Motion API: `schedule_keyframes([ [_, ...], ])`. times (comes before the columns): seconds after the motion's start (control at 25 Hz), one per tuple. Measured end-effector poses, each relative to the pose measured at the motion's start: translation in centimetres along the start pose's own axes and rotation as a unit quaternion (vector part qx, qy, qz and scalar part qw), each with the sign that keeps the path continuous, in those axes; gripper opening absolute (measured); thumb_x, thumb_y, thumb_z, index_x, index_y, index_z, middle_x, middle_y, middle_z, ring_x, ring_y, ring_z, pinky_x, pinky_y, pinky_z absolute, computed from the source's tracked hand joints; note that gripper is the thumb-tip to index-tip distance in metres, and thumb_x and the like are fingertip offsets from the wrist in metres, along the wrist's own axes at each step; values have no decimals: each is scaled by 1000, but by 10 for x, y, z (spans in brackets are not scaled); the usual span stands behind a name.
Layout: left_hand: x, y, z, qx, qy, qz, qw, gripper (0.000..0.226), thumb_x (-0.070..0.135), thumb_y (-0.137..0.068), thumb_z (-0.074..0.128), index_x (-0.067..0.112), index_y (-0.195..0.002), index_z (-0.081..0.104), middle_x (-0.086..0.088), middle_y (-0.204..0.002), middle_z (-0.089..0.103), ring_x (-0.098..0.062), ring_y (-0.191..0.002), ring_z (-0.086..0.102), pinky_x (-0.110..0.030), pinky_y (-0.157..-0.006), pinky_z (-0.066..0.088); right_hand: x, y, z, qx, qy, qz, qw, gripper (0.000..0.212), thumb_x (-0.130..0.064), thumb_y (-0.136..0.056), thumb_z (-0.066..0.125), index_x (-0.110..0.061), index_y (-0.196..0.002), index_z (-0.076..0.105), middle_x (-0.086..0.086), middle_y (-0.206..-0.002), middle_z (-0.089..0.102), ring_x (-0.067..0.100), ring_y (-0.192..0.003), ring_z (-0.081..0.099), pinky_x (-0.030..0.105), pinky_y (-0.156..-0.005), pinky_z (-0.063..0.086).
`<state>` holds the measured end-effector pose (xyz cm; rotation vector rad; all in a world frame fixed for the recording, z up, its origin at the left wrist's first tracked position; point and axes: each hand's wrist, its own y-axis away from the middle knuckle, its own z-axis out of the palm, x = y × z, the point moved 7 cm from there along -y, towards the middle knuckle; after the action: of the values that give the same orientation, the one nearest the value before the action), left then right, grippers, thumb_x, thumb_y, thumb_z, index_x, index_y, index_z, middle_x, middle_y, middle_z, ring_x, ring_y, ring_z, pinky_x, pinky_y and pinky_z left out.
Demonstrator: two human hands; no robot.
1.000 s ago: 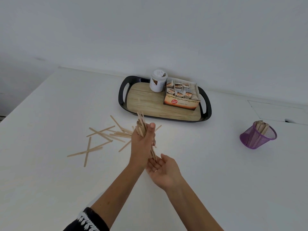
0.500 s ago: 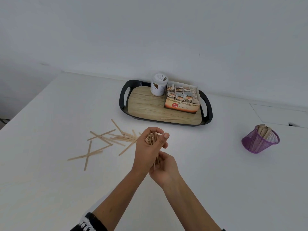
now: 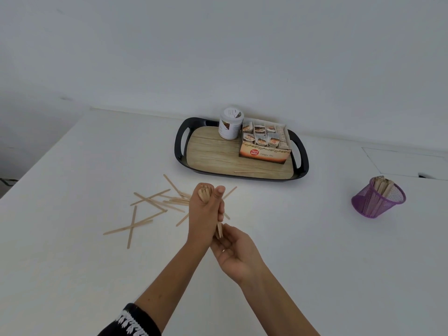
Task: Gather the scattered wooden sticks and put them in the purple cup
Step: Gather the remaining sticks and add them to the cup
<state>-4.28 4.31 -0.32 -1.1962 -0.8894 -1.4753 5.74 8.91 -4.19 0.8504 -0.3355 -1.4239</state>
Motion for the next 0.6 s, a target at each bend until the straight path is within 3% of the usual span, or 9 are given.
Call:
schedule_keyframes([
  [0.16,-10,5,-4,18,91,-49,994,31,58,-78,66,28,-70,63,4,-47,47,-8,-37,36,-21,-39,35,0,8,-7,-14,14,-51,998,16,-3,-86,63,8,-91,72,23,-101,71,27,-94,71,39,-85,57],
  [0.24,-11,10,1,17,98,-69,993,47,68,-76,60,26,-56,56,4,-45,44,-8,-37,37,-21,-41,36,-3,13,-6,-42,72,-91,992,22,-10,-85,65,3,-102,71,17,-109,70,22,-105,67,32,-91,55],
  [0.36,-8,15,10,14,71,-86,994,64,79,-74,47,20,-49,45,1,-45,44,-9,-42,43,-22,-47,40,-12,20,-6,-51,117,-141,982,43,-17,-75,71,3,-113,65,16,-114,69,19,-105,67,23,-85,55],
  [0.48,-12,23,25,11,84,-104,991,61,74,-77,44,21,-47,49,1,-47,47,-11,-56,59,-29,-63,48,-29,24,-8,-43,146,-181,972,48,-20,-72,72,4,-113,62,18,-113,68,22,-104,67,25,-87,56],
  [0.6,-15,28,49,8,128,-107,986,54,65,-81,45,26,-46,57,3,-50,55,-16,-76,69,-30,-74,53,-53,30,-12,-55,160,-212,963,40,-24,-81,65,3,-111,63,16,-110,70,22,-105,67,26,-88,55],
])
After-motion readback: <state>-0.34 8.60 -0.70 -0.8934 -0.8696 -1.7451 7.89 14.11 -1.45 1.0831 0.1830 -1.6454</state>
